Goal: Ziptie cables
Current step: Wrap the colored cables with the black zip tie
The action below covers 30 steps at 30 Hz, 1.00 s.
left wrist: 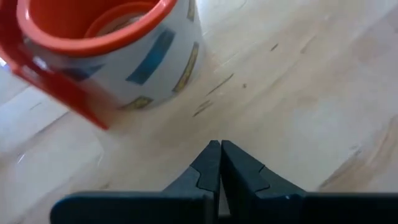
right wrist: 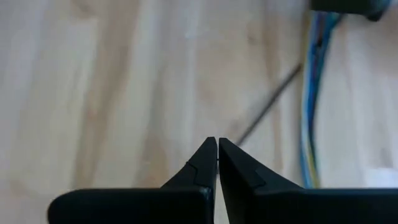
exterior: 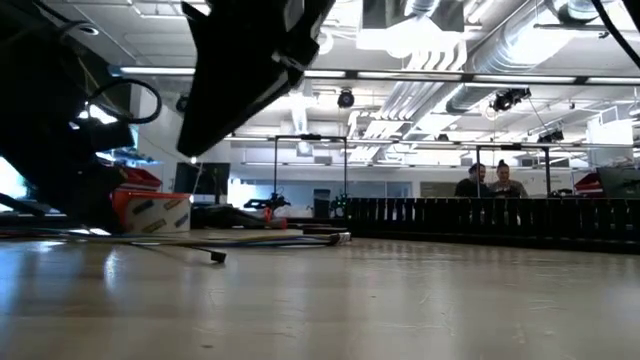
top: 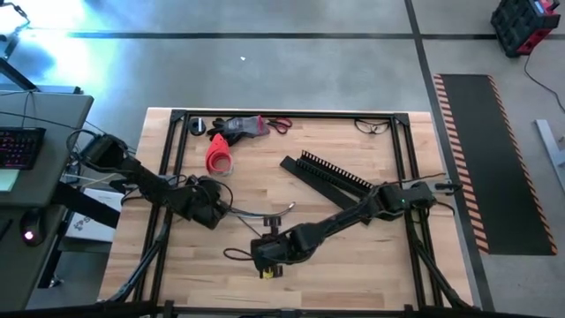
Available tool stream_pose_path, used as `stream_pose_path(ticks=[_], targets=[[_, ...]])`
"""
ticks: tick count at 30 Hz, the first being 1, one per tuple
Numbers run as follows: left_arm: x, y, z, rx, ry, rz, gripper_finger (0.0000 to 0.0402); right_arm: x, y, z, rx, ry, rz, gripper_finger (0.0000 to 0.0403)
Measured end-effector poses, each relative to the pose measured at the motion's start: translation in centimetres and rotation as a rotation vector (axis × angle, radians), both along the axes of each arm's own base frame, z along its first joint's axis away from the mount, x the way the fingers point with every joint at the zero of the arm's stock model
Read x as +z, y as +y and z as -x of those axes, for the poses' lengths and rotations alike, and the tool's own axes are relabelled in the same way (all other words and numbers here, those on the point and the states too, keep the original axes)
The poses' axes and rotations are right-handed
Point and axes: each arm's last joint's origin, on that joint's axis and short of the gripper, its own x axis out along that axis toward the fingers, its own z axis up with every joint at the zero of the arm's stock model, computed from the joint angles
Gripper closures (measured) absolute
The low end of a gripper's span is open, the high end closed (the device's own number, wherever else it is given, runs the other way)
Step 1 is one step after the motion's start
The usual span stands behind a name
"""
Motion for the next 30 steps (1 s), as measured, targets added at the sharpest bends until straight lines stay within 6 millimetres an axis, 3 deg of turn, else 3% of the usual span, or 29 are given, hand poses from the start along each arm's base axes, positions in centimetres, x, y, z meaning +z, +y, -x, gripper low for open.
stream_pose_path(ticks=[3,7,9,16,23,30], targets=[[-0.3,0.4,-0.3,-0.005,-0.023,-0.005,0.0401,-0.8,-0.8,-0.2,-0.054,0.001,0.02,0.0403],[-0.4,0.9,-0.7,-0.026,-0.037,-0.027,0.0402,-5.0,-2.9,-0.2,-0.097,0.035,0.022,0.0403],[0.1,0.8,-1.0,-0.038,0.006,-0.03,0.0402,-5.9,-3.2,-0.4,-0.093,0.001,-0.004,0.0403],[3.1,0.3,-1.4,-0.086,0.165,0.077,0.0402,-7.7,-5.2,-0.8,-0.095,-0.06,-0.16,0.0403],[1.7,1.1,0.1,-0.083,0.269,0.139,0.0401,-8.0,-5.4,-0.9,-0.104,-0.078,-0.191,0.0403],[0.9,2.0,-0.1,-0.051,0.168,0.055,0.0401,-8.0,-5.0,-0.7,-0.11,-0.05,-0.22,0.0403]])
